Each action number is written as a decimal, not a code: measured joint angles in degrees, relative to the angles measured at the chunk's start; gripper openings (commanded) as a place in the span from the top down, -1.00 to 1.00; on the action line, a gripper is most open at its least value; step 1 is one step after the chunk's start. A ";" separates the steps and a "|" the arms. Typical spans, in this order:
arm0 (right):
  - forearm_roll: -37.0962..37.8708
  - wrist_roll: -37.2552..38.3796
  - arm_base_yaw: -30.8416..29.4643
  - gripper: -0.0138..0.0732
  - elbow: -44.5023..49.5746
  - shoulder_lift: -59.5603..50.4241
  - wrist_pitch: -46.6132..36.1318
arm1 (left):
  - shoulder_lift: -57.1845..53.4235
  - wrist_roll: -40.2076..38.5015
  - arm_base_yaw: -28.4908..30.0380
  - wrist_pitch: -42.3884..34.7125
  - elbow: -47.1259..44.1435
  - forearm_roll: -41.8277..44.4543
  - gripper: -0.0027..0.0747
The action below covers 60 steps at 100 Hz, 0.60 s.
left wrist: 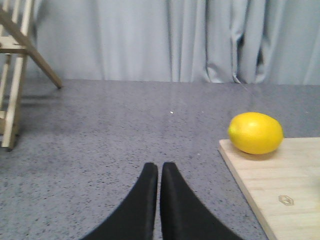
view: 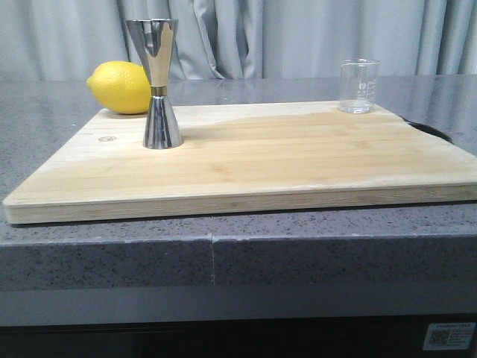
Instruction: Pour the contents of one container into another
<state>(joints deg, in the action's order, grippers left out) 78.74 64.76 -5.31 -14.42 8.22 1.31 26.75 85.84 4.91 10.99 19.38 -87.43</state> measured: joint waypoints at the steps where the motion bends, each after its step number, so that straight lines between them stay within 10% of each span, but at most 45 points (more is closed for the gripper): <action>1: 0.00 0.00 0.00 0.85 0.00 0.00 0.00 | -0.33 0.00 -0.20 -0.88 -0.32 0.00 0.98; 27: 0.00 0.00 0.00 0.85 0.00 0.00 0.00 | -13.59 -6.36 -1.97 -6.64 -5.73 11.23 0.98; 60: 0.00 0.00 0.00 0.85 0.00 0.00 0.00 | -18.32 -72.91 -1.97 -3.01 -10.51 72.42 0.98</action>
<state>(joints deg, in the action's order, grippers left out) 78.74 64.76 -5.31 -14.42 8.22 1.31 8.44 12.93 2.94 7.98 8.87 -15.01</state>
